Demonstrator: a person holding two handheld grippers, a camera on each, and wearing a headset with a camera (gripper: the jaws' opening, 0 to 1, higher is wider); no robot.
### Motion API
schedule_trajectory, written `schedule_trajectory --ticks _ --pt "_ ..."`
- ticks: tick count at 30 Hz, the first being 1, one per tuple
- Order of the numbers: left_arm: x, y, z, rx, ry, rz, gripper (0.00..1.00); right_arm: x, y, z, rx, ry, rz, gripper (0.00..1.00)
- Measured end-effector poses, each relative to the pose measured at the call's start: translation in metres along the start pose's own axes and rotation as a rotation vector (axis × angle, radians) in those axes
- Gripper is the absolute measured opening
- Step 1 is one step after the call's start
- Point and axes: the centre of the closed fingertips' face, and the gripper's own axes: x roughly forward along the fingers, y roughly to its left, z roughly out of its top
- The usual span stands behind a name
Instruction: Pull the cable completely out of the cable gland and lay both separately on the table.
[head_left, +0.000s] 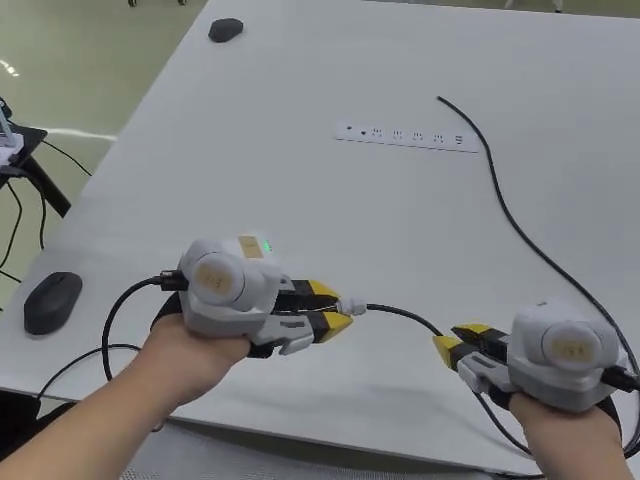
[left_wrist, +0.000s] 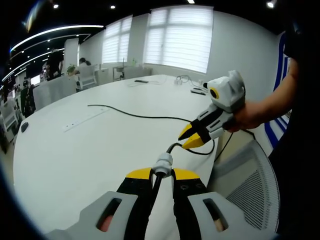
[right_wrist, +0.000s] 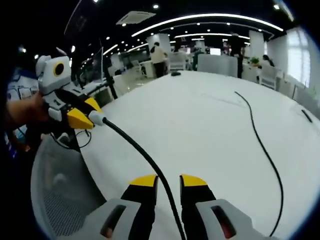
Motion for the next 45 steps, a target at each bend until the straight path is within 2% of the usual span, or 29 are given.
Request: schedule_trajectory --ticks 1,3,7,9,11,14,16,19,21,31,34,43,45 --pt "0.001 0.001 -0.001 -0.007 0.001 0.000 0.14 0.000 0.005 0.008 -0.069 -0.014 0.006 0.17" --pt "0.002 0.000 -0.003 -0.007 0.005 0.000 0.14 0.000 0.018 0.018 -0.158 -0.021 0.041 0.24" --pt "0.003 -0.001 -0.004 -0.014 0.008 -0.005 0.15 -0.002 0.042 0.039 -0.300 -0.046 0.090 0.26" --pt "0.003 -0.002 -0.003 -0.020 0.008 -0.008 0.15 -0.001 0.047 0.044 -0.354 -0.050 0.099 0.24" --pt "0.003 -0.003 -0.001 -0.025 0.005 -0.012 0.15 0.001 0.055 0.051 -0.439 -0.055 0.107 0.22" --pt "0.002 -0.003 0.000 -0.014 0.008 -0.012 0.15 0.002 0.063 0.059 -0.487 -0.069 0.120 0.19" --pt "0.002 -0.004 0.001 -0.009 0.013 -0.014 0.15 0.002 0.066 0.068 -0.558 -0.101 0.109 0.13" --pt "0.001 -0.004 0.002 -0.006 0.013 -0.014 0.15 0.004 0.073 0.069 -0.572 -0.099 0.134 0.13" --pt "0.000 -0.005 0.003 0.000 0.013 -0.013 0.15 0.006 0.074 0.069 -0.603 -0.096 0.132 0.12" --pt "0.003 -0.011 0.005 0.004 0.006 -0.018 0.15 0.007 0.081 0.066 -0.657 -0.088 0.149 0.09" --pt "0.003 -0.011 0.006 0.001 0.002 -0.019 0.15 0.007 0.079 0.064 -0.660 -0.082 0.142 0.02" --pt "0.003 -0.015 0.004 0.005 0.002 -0.024 0.15 0.005 0.080 0.060 -0.631 -0.085 0.153 0.01" --pt "0.003 -0.016 0.004 0.006 0.003 -0.025 0.15 0.005 0.079 0.059 -0.601 -0.086 0.154 0.01"
